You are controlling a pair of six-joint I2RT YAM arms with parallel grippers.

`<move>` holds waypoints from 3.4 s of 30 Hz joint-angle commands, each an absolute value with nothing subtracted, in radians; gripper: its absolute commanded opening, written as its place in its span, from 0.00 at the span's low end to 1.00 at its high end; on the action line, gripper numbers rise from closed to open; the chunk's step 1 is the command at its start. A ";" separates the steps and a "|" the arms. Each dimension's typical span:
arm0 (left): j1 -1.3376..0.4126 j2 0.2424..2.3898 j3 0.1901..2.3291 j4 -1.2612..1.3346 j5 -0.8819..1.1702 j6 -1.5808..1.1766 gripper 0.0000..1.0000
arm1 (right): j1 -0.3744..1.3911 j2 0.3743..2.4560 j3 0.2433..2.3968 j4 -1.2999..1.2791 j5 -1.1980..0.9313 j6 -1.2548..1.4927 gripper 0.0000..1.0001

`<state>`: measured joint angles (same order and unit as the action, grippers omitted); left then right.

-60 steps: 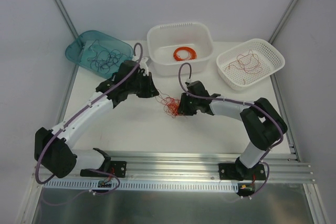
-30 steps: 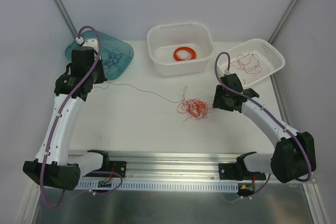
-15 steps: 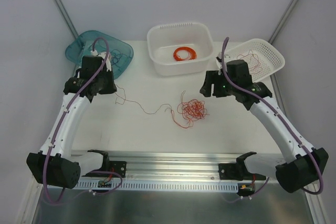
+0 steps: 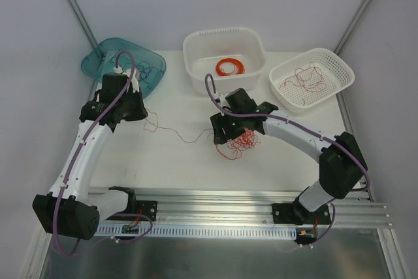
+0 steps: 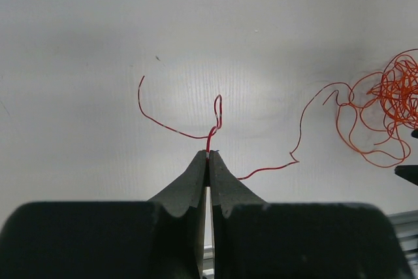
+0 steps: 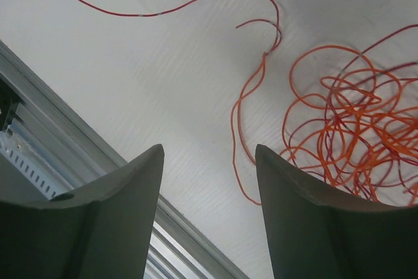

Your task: Untangle the cables

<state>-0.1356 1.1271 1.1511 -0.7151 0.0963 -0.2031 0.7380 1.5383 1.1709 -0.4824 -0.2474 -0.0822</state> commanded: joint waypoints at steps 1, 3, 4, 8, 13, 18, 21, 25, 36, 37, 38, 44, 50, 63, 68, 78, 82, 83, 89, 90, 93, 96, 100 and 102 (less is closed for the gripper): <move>-0.129 1.091 1.138 -0.693 0.095 -0.230 0.00 | 0.776 1.616 1.194 -0.387 -0.241 -0.045 0.61; -0.129 1.089 1.134 -0.690 0.084 -0.232 0.00 | 0.787 1.657 1.181 -0.350 -0.212 -0.016 0.58; -0.129 1.089 1.134 -0.690 0.078 -0.232 0.00 | 0.796 1.690 1.174 -0.341 -0.198 -0.006 0.56; -0.129 1.091 1.141 -0.686 0.045 -0.227 0.00 | 0.807 1.747 1.144 -0.308 -0.126 0.047 0.53; -0.129 1.111 1.170 -0.684 0.005 -0.212 0.00 | 0.810 1.781 1.112 -0.295 -0.084 0.067 0.47; -0.112 1.179 1.238 -0.672 -0.077 -0.202 0.00 | 0.816 1.746 1.056 -0.290 -0.064 0.058 0.25; -0.075 1.238 1.287 -0.666 -0.104 -0.204 0.00 | 0.815 1.677 1.013 -0.305 -0.058 0.045 0.05; 0.041 1.316 1.348 -0.660 -0.149 -0.212 0.00 | 0.810 1.531 0.930 -0.360 -0.015 0.017 0.01; 0.252 1.422 1.454 -0.660 -0.117 -0.267 0.00 | 0.404 1.060 0.808 -0.563 0.011 0.021 0.01; 0.253 1.425 1.463 -0.660 -0.109 -0.270 0.00 | 0.373 1.042 0.813 -0.569 0.009 0.011 0.01; 0.253 1.428 1.465 -0.658 -0.082 -0.273 0.00 | 0.347 1.026 0.819 -0.577 -0.049 0.008 0.01; 0.250 1.402 1.433 -0.653 0.145 -0.293 0.00 | 0.298 1.068 0.903 -0.591 -0.205 -0.037 0.01; 0.189 1.342 1.391 -0.653 0.330 -0.285 0.00 | 0.351 1.135 0.989 -0.586 -0.250 -0.067 0.37; -0.138 1.281 1.330 -0.621 0.457 -0.423 0.00 | 0.615 1.212 1.153 -0.371 -0.336 -0.072 0.76; -0.224 1.282 1.333 -0.603 0.472 -0.460 0.00 | 0.705 1.302 1.166 -0.232 -0.341 -0.061 0.86; -0.322 1.269 1.327 -0.588 0.483 -0.491 0.00 | 0.764 1.491 1.186 -0.058 -0.403 -0.038 0.88; -0.330 1.253 1.316 -0.584 0.479 -0.494 0.00 | 0.778 1.548 1.204 -0.022 -0.423 -0.031 0.83; -0.330 1.252 1.313 -0.584 0.473 -0.494 0.00 | 0.782 1.558 1.209 -0.018 -0.432 -0.028 0.75; -0.330 1.238 1.281 -0.583 0.358 -0.474 0.00 | 0.784 1.502 1.203 -0.075 -0.422 -0.058 0.06; -0.330 1.235 1.267 -0.583 0.335 -0.463 0.00 | 0.784 1.471 1.203 -0.112 -0.413 -0.070 0.01; -0.327 1.236 1.241 -0.583 0.252 -0.446 0.00 | 0.781 1.415 1.210 -0.185 -0.387 -0.107 0.01; -0.325 1.242 1.235 -0.581 0.230 -0.439 0.08 | 0.781 1.372 1.218 -0.238 -0.368 -0.124 0.01; -0.325 1.232 1.243 -0.566 0.238 -0.410 0.30 | 0.773 1.322 1.261 -0.307 -0.319 -0.135 0.01; -0.324 1.203 1.235 -0.546 0.230 -0.390 0.52 | 0.769 1.315 1.295 -0.343 -0.301 -0.141 0.01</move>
